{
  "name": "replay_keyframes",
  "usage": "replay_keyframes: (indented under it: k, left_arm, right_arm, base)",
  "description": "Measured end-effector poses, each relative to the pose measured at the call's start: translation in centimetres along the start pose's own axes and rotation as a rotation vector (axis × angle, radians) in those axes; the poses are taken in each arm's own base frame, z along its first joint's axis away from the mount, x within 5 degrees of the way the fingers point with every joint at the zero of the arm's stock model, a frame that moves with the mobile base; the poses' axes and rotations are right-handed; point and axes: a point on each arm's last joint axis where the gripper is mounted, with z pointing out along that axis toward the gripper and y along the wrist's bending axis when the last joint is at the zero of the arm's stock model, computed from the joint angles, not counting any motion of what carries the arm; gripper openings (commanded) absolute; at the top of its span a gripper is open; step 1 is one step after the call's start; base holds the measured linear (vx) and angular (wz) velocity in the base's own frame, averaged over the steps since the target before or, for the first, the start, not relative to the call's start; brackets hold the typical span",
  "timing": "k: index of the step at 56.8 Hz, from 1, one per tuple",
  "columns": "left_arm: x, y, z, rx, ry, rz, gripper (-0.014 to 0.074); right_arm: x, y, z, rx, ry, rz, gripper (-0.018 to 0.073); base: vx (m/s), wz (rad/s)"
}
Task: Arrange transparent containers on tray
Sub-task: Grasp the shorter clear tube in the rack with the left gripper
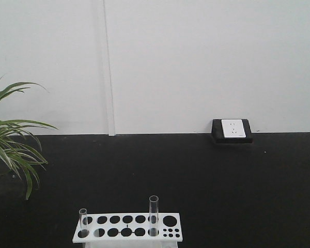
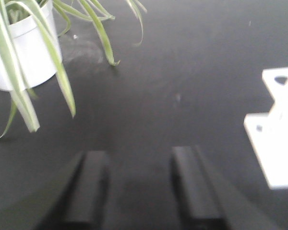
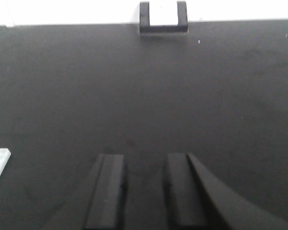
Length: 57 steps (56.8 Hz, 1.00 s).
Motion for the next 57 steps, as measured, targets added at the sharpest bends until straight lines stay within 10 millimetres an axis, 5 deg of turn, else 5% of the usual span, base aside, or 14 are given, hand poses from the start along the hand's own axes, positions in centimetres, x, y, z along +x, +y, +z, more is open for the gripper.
replay_keyframes:
  k: [15, 31, 45, 57]
  left_arm:
    - [-0.4, -3.3, 3.4, 0.171, -0.106, 0.058, 0.0474]
    - [1.8, -7.6, 8.0, 0.341, -0.128, 0.114, 0.054]
    - [3.2, -9.5, 10.8, 0.401, -0.141, 0.116, 0.056]
    - [2.1, -10.7, 13.0, 0.411, -0.161, 0.116, 0.0559]
  right_arm:
    - [-0.2, 0.0, 1.0, -0.002, -0.016, 0.07, 0.0358]
    - [-0.4, 0.0, 1.3, 0.001, -0.038, 0.075, 0.0358]
    - [-0.4, 0.0, 1.3, 0.002, -0.038, 0.055, 0.0358]
    - [-0.4, 0.0, 1.3, 0.002, -0.038, 0.05, 0.0358]
  base:
    - [0.0, 0.0]
    - [0.0, 0.0]
    - [0.0, 0.0]
    - [0.0, 0.0]
